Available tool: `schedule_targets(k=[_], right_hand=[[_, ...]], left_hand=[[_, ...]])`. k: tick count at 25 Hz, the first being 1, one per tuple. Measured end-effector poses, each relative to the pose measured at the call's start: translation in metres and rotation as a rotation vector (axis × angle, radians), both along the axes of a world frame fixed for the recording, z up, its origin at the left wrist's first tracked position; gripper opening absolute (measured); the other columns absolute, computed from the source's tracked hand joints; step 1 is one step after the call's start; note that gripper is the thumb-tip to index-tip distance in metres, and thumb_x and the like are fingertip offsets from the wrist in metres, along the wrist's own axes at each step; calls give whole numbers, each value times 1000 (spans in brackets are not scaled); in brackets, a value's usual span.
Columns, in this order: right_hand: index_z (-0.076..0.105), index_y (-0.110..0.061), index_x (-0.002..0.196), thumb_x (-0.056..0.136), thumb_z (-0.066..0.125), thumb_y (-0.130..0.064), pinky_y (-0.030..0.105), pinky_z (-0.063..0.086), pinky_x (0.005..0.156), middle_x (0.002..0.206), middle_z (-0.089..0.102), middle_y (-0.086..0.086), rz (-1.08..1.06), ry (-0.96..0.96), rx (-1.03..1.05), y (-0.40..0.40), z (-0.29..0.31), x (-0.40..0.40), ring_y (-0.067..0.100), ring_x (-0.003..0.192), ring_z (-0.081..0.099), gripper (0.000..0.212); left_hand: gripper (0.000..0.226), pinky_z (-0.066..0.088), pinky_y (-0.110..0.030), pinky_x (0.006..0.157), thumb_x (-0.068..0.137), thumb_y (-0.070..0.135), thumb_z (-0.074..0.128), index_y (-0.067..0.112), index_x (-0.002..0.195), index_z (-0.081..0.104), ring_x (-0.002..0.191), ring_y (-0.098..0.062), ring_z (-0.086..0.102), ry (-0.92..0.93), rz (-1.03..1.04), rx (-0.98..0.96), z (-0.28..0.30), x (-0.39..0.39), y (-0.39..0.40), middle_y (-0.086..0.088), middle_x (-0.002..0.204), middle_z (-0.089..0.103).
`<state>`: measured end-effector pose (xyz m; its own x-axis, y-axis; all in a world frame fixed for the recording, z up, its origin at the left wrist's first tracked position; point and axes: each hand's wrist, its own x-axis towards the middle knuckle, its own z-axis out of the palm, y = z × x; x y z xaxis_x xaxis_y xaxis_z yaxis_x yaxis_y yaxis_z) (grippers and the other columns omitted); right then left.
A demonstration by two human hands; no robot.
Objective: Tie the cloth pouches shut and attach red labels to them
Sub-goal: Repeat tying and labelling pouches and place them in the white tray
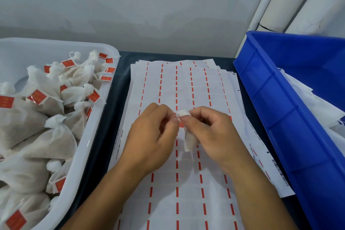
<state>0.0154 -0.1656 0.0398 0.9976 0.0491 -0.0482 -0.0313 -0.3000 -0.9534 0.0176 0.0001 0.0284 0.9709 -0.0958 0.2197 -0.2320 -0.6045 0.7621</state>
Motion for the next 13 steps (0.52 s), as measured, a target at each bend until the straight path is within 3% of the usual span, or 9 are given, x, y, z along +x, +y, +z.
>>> schedule_targets(k=[3, 5, 9, 13], right_hand=[[71, -33, 91, 87, 77, -45, 15, 52, 62, 80, 68, -12, 46, -66, -11, 1, 1, -1, 5, 74, 64, 14], [67, -37, 95, 82, 81, -47, 14, 48, 57, 78, 59, -12, 59, -111, -61, 1, 0, -3, 2, 68, 57, 21], [58, -52, 107, 82, 82, -47, 7, 45, 61, 83, 54, -25, 101, -199, -200, 4, -2, -6, -3, 77, 54, 35], [57, -56, 110, 87, 76, -50, -4, 38, 76, 100, 56, -30, 98, -254, -334, 7, -4, -4, -13, 99, 51, 31]], left_hand=[[40, 47, -21, 58, 102, 30, 43, 29, 66, 59, 56, -5, 54, 388, 57, -369, 7, 5, 2, 7, 61, 59], [46, 46, -33, 63, 101, 22, 43, 25, 57, 59, 53, -12, 50, 557, 117, -599, 14, 7, 2, 0, 57, 56], [50, 43, -27, 55, 98, 16, 45, 23, 51, 59, 52, -9, 48, 556, 146, -900, 21, 5, 1, 0, 58, 51], [43, 43, -22, 52, 92, 12, 48, 24, 53, 61, 56, -8, 49, 467, 129, -1079, 21, 5, 5, 1, 64, 51]])
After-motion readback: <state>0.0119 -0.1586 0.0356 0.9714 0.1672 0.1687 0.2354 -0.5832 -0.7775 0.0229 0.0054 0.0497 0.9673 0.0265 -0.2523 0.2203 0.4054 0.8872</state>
